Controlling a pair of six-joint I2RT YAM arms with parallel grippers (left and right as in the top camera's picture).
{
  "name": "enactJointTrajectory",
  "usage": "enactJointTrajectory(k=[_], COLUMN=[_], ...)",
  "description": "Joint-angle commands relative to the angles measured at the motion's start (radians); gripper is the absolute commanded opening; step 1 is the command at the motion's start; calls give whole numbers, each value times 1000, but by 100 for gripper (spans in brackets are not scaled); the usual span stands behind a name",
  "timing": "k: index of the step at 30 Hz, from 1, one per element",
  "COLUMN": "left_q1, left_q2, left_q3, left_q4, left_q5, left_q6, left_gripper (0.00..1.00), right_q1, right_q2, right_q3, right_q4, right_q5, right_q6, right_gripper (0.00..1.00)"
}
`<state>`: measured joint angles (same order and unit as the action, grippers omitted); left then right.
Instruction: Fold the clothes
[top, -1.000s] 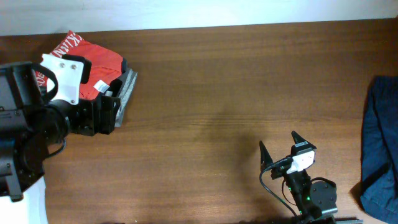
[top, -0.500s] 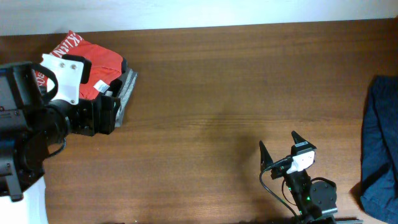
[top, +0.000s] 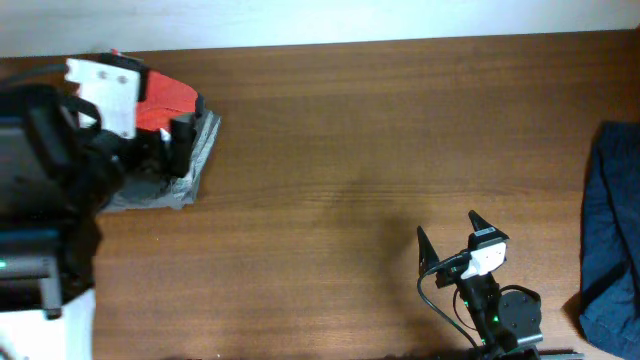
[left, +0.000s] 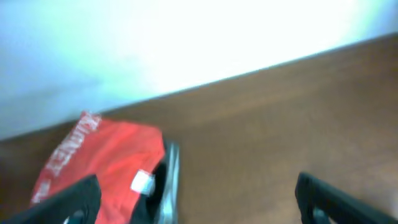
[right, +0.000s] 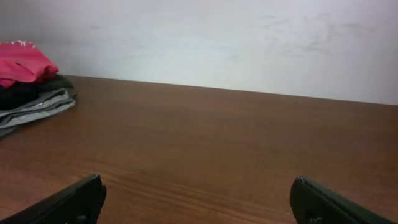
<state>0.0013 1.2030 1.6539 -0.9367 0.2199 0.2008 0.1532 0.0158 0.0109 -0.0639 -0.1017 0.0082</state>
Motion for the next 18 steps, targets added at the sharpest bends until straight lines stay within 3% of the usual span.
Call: enactJointTrajectory(k=[1,6,18], left_q1=[-53,-77,-34], left_q2=[-133,-340,-919], left_q3=[-291,-661,-1238], left_q4=[235,513,825], left_q5=[-7,-7,-53], left_q6=[16,16,16], left_gripper=[99,99,99], right_q1=[-3,-3,-3], right_q2=[-8,-8,-8], right_q3=[-5,-5,-5], right_q4=[-3,-3,-3], right_q5=[6,5,6], right_q6=[11,12,12], right_gripper=[99,99,99])
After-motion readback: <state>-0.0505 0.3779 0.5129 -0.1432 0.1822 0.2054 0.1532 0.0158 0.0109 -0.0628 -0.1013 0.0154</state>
